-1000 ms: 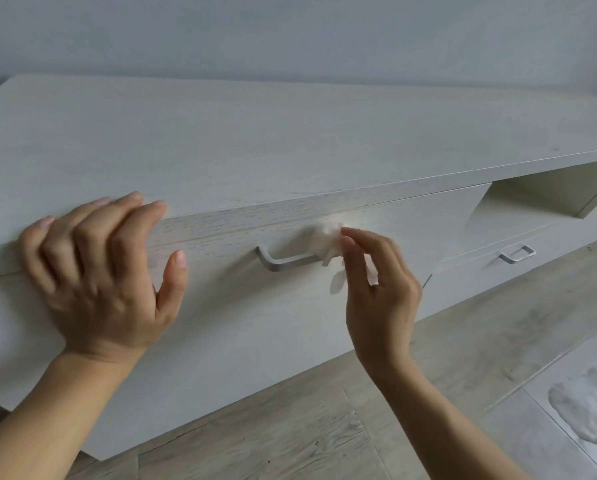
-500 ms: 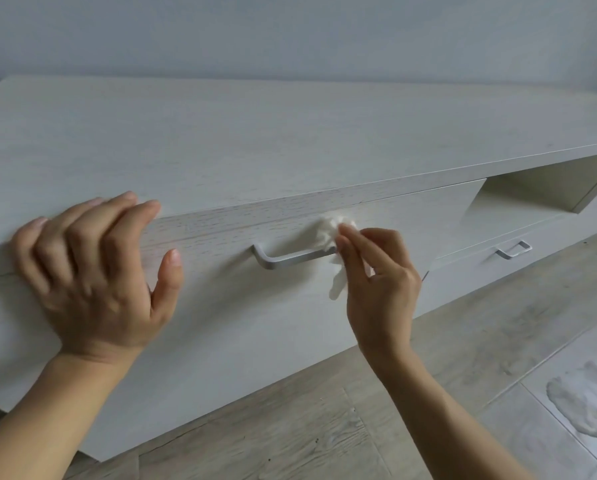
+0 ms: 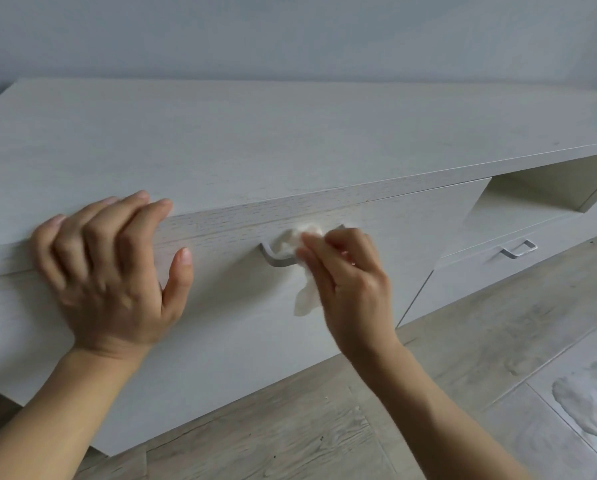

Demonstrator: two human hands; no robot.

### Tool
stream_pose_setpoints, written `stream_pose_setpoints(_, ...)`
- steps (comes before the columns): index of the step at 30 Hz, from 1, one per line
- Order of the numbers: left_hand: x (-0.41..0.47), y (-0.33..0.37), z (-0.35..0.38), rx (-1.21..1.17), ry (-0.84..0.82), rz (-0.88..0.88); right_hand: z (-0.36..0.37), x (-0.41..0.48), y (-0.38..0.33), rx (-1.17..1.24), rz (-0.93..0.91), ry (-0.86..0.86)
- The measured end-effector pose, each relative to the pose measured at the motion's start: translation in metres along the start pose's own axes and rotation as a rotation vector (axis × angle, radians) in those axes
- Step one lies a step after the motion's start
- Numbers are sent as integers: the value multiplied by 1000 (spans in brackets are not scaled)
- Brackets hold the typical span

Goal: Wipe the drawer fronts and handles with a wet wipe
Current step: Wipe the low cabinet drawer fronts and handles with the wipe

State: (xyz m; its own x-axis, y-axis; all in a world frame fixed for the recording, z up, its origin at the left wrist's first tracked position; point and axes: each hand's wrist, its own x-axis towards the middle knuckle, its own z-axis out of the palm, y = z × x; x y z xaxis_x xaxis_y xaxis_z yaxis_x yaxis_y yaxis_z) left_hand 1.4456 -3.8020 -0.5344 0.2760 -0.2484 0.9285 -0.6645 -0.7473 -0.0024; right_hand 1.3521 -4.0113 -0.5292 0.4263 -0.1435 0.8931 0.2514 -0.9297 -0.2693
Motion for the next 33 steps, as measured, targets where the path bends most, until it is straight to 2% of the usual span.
stream_pose_setpoints(4,0,-1,0,1,7,6,-4,-9,11,-59,32,-13)
stream_pose_setpoints(9,0,0,0,-4,-4,0,11,-19,-4,39,-95,-80)
stream_pose_setpoints(13,1,2,0,11,15,4,4,-20,7,-99,-156,-44)
stream_pose_setpoints(17,1,1,0,17,12,-6,4,-16,8,-89,-171,-47)
stream_pose_setpoints(21,2,3,-1,14,21,-6,-7,-12,26,-93,-52,30)
stream_pose_setpoints(23,2,3,-1,29,27,-4,-1,-11,14,-16,14,70)
stream_pose_setpoints(27,1,1,0,30,14,4,11,-5,-12,100,87,37)
stream_pose_setpoints(31,2,4,-1,41,35,0,0,-1,0,142,268,90)
stream_pose_setpoints(33,3,4,-1,45,37,0,3,-2,-5,151,266,86)
